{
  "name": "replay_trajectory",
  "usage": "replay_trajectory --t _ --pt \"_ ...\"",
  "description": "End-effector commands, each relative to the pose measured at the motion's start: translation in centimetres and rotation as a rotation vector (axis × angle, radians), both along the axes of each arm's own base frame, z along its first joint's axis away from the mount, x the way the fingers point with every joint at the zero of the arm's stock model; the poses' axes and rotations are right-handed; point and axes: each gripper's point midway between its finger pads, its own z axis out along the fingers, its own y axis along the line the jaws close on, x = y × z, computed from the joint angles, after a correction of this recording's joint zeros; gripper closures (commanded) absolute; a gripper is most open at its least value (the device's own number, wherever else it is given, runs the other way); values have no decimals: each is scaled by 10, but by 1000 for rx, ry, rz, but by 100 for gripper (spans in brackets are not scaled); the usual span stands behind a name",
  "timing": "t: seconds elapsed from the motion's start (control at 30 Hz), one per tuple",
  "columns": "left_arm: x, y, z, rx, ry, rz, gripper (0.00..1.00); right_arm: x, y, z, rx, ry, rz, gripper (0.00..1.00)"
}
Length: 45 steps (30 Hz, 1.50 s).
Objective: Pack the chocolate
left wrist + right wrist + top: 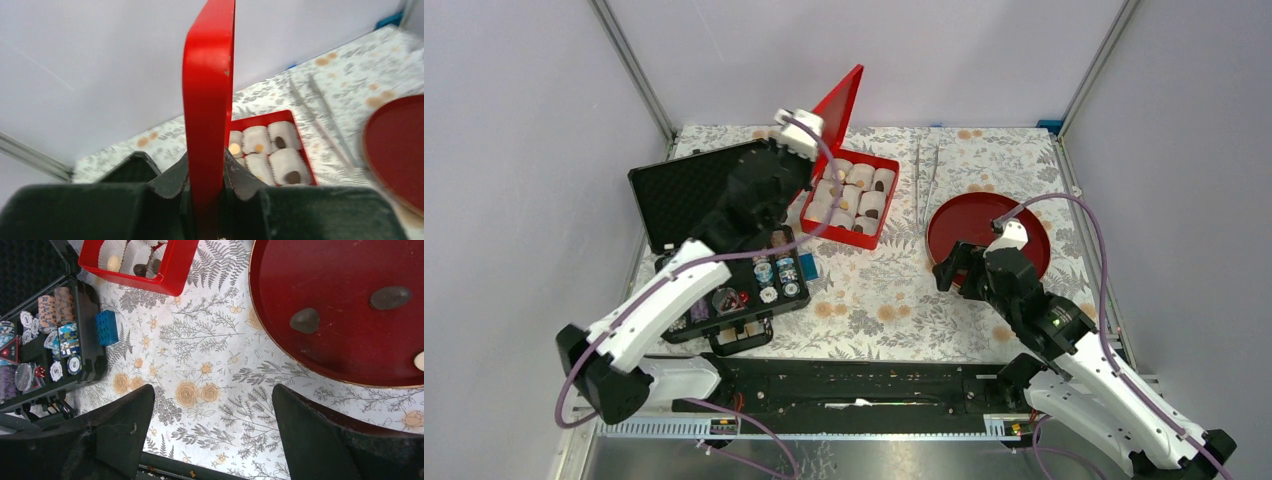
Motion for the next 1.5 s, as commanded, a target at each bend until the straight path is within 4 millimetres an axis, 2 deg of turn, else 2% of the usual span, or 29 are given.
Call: replay_trajectory --t 0.0,0.1,0.2,0.3,0.57,0.7,0.8,0.93,1.03,1.27,1.47 --pt "24 1 46 251 -421 155 100 -7 -6 -1 1 11 -17 6" --pt "35 -14 34 368 -505 140 100 -11 -10 -2 4 21 -31 5" --pt "43 -26 11 513 -591 131 100 -14 -15 -3 10 28 -53 5" --pt "50 -26 -8 582 -644 188 100 -17 -21 -5 7 35 -79 4" --pt "53 -38 -69 801 -754 261 100 -17 -23 -9 13 51 -105 4" --pt "56 -46 -108 937 -775 269 100 -17 -20 -13 23 64 -107 4" --pt "53 -52 -118 898 -739 250 100 -18 -20 -16 33 70 -109 3" --pt "50 -59 -135 929 -719 211 100 -20 -20 -22 35 81 -113 3" --pt "50 -61 -142 924 -693 213 100 -20 -16 -25 39 91 -97 3" --pt "53 -63 -172 951 -567 139 100 -20 -11 -30 62 92 -84 3" --pt "58 -63 -183 972 -528 146 100 -21 -8 -36 73 104 -79 3"
